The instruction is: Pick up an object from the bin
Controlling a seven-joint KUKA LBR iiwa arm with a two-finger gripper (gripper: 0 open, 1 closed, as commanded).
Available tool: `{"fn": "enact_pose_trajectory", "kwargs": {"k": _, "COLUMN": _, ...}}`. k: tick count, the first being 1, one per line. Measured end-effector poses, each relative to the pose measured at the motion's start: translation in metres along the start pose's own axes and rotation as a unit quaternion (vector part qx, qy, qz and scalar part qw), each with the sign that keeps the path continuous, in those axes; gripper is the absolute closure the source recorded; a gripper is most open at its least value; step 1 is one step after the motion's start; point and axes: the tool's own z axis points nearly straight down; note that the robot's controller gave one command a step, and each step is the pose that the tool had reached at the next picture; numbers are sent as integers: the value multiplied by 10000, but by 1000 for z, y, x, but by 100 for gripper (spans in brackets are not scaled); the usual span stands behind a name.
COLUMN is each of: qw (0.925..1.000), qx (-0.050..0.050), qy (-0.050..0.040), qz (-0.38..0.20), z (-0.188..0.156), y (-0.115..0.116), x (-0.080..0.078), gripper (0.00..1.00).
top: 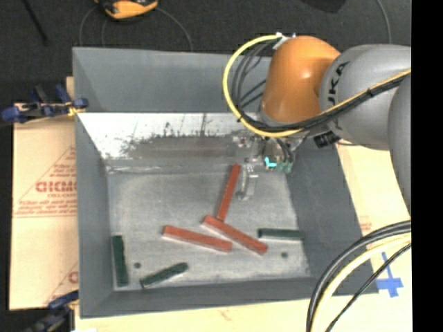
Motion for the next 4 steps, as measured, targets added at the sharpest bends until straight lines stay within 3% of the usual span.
{"fn": "enact_pose_trajectory", "kwargs": {"k": 1, "qw": 10000, "qx": 0, "qy": -41, "qz": 0, "z": -5, "y": 0, "x": -2, "gripper": 0}}
{"fn": "enact_pose_trajectory", "kwargs": {"k": 2, "qw": 9997, "qx": 13, "qy": -64, "qz": -232, "z": 48, "y": -2, "x": 26, "gripper": 0}}
{"fn": "enact_pose_trajectory", "kwargs": {"k": 4, "qw": 9994, "qx": 14, "qy": -4, "qz": -336, "z": 76, "y": 7, "x": 48, "gripper": 0}}
